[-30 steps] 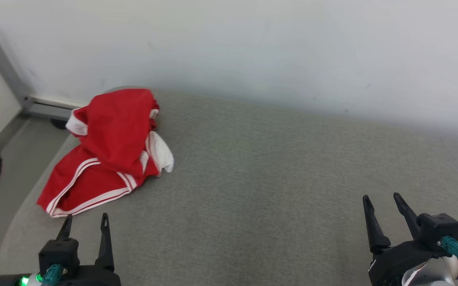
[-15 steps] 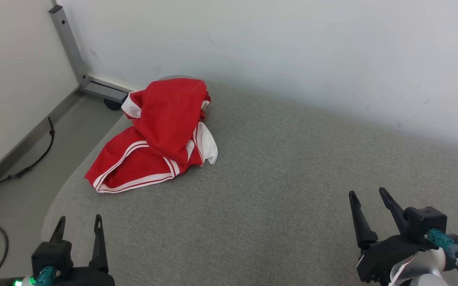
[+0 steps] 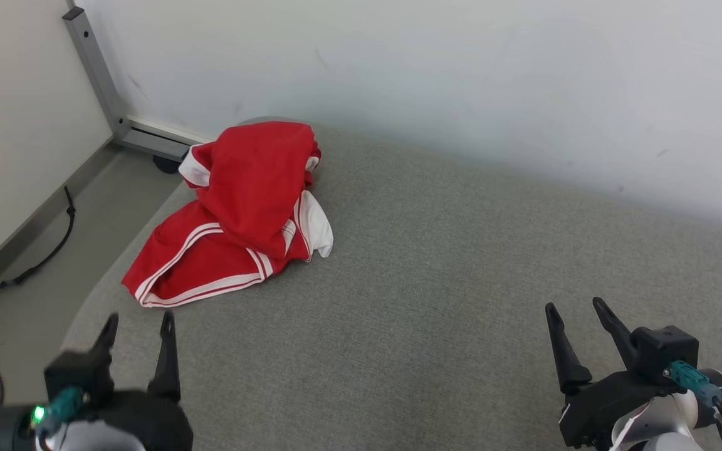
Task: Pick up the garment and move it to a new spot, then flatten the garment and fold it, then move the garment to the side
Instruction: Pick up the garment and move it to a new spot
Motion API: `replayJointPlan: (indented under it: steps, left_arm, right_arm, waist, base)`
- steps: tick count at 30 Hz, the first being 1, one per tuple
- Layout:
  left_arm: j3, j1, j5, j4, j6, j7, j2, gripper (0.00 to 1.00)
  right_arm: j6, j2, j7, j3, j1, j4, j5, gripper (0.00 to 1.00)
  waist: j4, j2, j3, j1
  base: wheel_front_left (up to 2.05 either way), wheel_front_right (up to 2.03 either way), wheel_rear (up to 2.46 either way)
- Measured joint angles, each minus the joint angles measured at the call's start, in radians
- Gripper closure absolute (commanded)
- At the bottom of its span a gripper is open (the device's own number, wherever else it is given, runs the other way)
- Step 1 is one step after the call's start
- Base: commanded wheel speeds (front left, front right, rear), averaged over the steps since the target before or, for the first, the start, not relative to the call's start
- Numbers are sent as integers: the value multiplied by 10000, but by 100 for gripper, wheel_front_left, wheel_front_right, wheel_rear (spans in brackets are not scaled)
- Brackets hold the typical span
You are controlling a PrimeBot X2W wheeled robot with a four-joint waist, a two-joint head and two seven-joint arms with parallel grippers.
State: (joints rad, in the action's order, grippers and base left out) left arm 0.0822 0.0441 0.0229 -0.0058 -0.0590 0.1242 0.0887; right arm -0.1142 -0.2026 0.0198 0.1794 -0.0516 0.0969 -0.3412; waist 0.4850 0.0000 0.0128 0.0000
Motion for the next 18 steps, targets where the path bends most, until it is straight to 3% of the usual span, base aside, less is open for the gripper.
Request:
replayJointPlan:
  steps: [10,18]
  left_arm:
    - [79,3119,341,1561,1003,794,349,0]
    - [-165,4829,721,3030,1302,1323,533,0]
  right_arm:
    - [92,-67,-171,102,-353,-25,29,0]
    - [178,-155,-299,199,-545,-21,63,0]
  waist:
    - [-388,0,-366,3]
    - [-857,0,-664,3]
  base:
    - [0,0,0]
    - [0,0,0]
